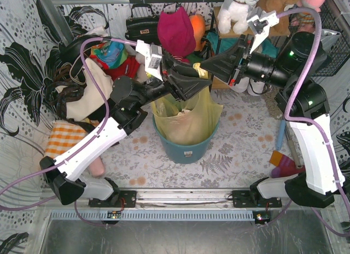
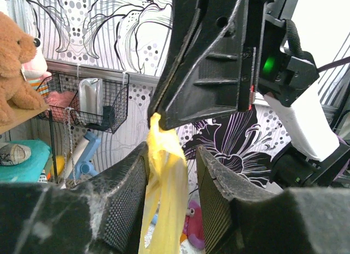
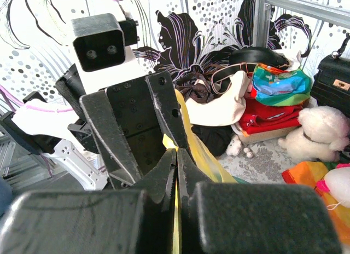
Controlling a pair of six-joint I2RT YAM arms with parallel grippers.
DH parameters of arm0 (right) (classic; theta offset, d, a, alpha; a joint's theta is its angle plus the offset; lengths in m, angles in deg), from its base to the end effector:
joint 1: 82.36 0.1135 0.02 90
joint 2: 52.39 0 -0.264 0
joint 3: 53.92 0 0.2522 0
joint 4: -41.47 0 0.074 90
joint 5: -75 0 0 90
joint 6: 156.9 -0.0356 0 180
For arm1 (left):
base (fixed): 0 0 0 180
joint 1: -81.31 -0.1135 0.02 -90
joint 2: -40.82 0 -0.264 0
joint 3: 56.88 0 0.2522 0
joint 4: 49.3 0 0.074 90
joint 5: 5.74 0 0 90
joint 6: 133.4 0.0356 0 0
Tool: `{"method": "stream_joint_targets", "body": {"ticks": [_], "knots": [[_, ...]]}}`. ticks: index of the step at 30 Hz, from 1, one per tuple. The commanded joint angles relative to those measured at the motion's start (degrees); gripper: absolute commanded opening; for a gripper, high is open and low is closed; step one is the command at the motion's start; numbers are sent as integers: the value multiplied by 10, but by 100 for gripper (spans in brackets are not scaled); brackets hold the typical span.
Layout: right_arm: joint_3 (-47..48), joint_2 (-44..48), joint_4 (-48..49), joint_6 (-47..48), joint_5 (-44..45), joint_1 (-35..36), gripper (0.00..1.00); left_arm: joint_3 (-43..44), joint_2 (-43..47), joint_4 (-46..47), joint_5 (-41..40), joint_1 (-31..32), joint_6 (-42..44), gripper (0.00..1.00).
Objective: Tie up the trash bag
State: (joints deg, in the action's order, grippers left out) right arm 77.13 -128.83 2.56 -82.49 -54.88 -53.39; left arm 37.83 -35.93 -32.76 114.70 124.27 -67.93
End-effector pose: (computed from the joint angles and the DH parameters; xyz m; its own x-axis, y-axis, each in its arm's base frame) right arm 0.1654 0.1177 0.6032 -0.0170 0.2263 -0.9739 -0.9418 0.3235 0.0916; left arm 0.1968 -0.2079 0.5075 0.0063 -0.4950 -0.8689 0.9846 0.1549 -0.0811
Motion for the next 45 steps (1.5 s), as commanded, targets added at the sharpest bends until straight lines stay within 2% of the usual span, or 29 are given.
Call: {"method": "stream_joint_targets", "body": {"ticks": [1,5,16,22,27,30,32,35,41,45], "knots": [[-1,17,34,-10,-10,3,0,26,-4,16,-19,-2,-5,45],[-11,21,33,-10,-12,3,0,26,-4,21,-27,-2,-9,40],[-32,33,38,-9,-9,3,0,22,0,24,-42,-2,-10,33],[-33,36,37,-8,-9,3,0,22,-2,26,-42,-2,-13,24],[-33,39,36,-6,-2,3,0,25,-6,27,-23,-2,-10,1],[-32,39,38,-6,8,3,1,18,-4,27,2,-2,-3,0],[-31,38,43,-5,14,3,15,10,1,32,22,-3,-2,0],[-28,35,52,-6,21,3,29,-6,13,38,47,-3,4,0],[-26,19,94,-25,13,3,50,-40,42,31,76,-2,32,0],[-4,-13,100,-36,-16,3,59,-64,57,42,107,-2,42,0]]}}
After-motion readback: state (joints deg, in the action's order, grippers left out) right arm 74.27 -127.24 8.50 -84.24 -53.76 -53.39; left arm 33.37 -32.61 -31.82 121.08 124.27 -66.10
